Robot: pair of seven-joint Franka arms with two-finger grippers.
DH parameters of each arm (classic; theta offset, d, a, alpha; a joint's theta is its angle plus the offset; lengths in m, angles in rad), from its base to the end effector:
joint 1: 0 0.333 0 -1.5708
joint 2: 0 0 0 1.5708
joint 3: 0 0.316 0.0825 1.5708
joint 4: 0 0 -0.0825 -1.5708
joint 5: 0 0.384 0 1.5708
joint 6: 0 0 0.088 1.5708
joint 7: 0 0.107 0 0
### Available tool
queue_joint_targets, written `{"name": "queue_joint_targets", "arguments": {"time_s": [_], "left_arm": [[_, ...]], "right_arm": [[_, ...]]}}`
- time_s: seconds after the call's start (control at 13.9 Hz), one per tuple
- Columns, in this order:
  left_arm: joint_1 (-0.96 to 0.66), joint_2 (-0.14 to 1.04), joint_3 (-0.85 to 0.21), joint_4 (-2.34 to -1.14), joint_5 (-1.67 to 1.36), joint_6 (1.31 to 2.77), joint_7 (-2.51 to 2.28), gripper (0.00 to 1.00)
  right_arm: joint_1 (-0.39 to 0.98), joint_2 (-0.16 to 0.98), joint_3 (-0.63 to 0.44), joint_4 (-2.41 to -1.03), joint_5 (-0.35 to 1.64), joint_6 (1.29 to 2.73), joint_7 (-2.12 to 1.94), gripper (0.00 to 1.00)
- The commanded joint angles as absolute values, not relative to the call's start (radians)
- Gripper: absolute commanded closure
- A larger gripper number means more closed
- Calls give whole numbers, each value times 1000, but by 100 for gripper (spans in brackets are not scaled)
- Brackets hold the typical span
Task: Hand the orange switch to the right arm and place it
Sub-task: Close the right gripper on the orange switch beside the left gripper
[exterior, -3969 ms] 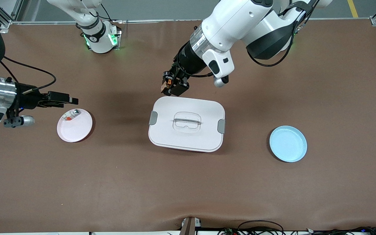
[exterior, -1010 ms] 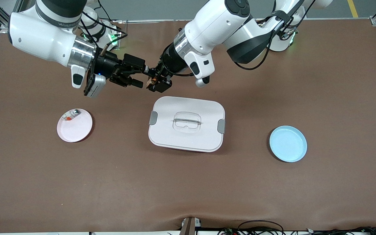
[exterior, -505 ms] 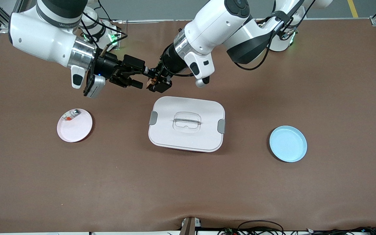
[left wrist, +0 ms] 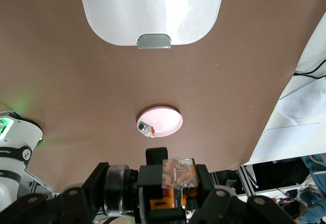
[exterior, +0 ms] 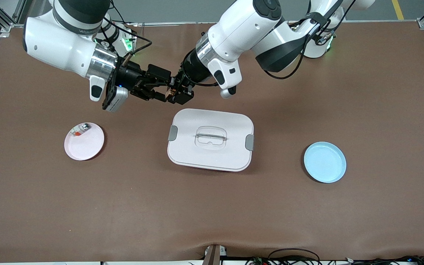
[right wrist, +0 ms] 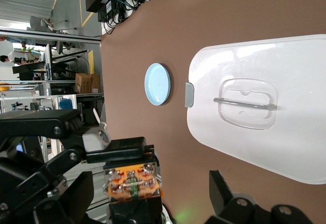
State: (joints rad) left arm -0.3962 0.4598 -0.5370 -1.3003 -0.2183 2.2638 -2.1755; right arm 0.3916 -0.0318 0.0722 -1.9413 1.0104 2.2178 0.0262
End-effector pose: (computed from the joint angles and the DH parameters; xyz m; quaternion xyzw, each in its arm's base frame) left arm 0.4960 -0.5280 0.5745 0.7044 0.6231 -0.1974 0.2766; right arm 0.5093 0.2859 0.5406 -0.8942 0.0356 -0.0274 0.4453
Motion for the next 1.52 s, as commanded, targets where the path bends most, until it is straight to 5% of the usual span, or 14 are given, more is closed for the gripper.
{"name": "queue_joint_targets", "arguments": {"time_s": [0.0, 0.22, 0.65, 0.72, 0.79, 0.87, 1.44], "left_arm": [[-399, 457, -538, -1301, -224, 2275, -2186, 65], [-399, 457, -538, -1304, -225, 2275, -2186, 65], [-399, 457, -538, -1305, -224, 2275, -2184, 65], [-399, 457, -537, -1305, -224, 2275, -2184, 65], [-399, 457, -537, -1305, -224, 2275, -2184, 65], [-399, 457, -537, -1305, -224, 2275, -2184, 65], [-399, 457, -537, -1305, -224, 2275, -2184, 60]], "right_arm": [[402, -15, 64, -1908, 1025, 2212, 23, 11], [402, -12, 64, -1893, 1025, 2210, 23, 42], [397, 9, 63, -1867, 1017, 2210, 12, 43], [399, 9, 63, -1867, 1011, 2212, 8, 59], [400, 9, 63, -1864, 999, 2212, -3, 94], [400, 9, 63, -1862, 997, 2210, 3, 100], [379, 57, 54, -1807, 996, 2103, -3, 100]]}}
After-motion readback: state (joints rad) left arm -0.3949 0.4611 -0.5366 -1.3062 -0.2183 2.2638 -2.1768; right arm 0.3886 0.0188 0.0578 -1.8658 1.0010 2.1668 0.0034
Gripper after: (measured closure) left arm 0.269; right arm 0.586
